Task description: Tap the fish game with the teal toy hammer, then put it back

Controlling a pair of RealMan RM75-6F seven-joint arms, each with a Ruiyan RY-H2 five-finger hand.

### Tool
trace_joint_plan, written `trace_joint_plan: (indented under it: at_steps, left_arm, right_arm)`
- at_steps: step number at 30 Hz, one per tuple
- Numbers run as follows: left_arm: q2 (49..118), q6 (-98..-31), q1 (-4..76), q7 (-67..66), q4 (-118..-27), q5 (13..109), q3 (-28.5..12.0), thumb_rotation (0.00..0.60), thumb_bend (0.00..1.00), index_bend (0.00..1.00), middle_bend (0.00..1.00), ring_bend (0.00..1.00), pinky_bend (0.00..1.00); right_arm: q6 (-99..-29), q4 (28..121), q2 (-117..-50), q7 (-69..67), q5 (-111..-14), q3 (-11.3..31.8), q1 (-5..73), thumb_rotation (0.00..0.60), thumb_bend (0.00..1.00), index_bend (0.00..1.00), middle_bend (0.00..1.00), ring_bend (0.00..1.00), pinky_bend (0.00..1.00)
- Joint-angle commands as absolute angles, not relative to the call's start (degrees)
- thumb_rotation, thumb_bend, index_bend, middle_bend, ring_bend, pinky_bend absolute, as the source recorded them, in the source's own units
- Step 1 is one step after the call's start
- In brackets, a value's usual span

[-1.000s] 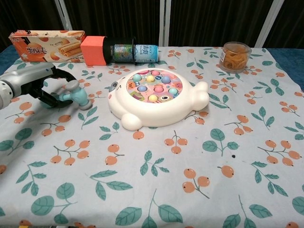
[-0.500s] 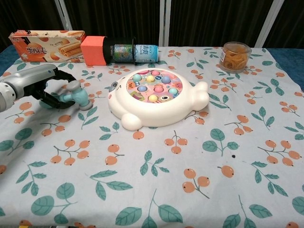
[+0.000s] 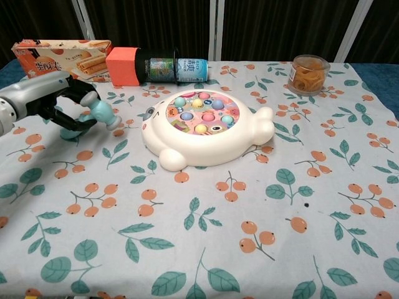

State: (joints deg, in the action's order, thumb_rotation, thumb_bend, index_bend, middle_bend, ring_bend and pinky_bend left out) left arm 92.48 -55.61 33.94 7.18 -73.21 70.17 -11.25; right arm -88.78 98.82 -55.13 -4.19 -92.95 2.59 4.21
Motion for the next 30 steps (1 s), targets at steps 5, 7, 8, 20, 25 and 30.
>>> trace_joint_plan:
  at_steps: [5,7,8,20,25,30]
  left_arm:
    - [89.5,-57.6,35.2,10.9,-72.1,76.4,-10.9,0.600,0.54,0.62,0.59,0.47,0.45]
    - [88.9,-57.4,35.8,10.6,-72.4,77.3,-10.7,0.600,0.54,0.62,0.60,0.49,0.48]
    - [88.5,-57.3,36.3,10.0,-72.6,77.9,-10.6,0.600,0.54,0.62,0.61,0.50,0.49]
    - [82.3,-52.1,43.5,-2.5,-78.1,82.8,-10.0,0.600,0.59,0.64,0.64,0.52,0.55]
    - [80.4,-46.6,47.5,-5.5,-81.8,80.7,-11.2,0.600,0.61,0.64,0.65,0.53,0.59]
    - [80.0,-41.5,51.7,-8.9,-83.8,76.2,-13.1,0.600,0.61,0.64,0.65,0.54,0.61]
  right_arm:
    - [-89.2,99.0,-55.0,-4.0,-93.3,2.4,3.9,0.600,0.15,0.00,0.05,0.00,0.00]
    - [-89.4,99.0,-55.1,-4.0,-93.4,2.4,3.8,0.600,0.15,0.00,0.05,0.00,0.00]
    - [-89.6,98.9,-55.1,-4.0,-93.6,2.4,3.7,0.600,0.15,0.00,0.05,0.00,0.00]
    - [-91.2,96.9,-56.1,-6.0,-93.8,2.0,2.6,0.600,0.15,0.00,0.06,0.00,0.00]
    - [-91.7,95.7,-56.5,-7.1,-93.9,1.9,2.3,0.600,0.15,0.00,0.06,0.00,0.00]
    - [-91.9,94.8,-56.8,-8.1,-94.1,1.8,2.1,0.600,0.15,0.00,0.07,0.00,0.00]
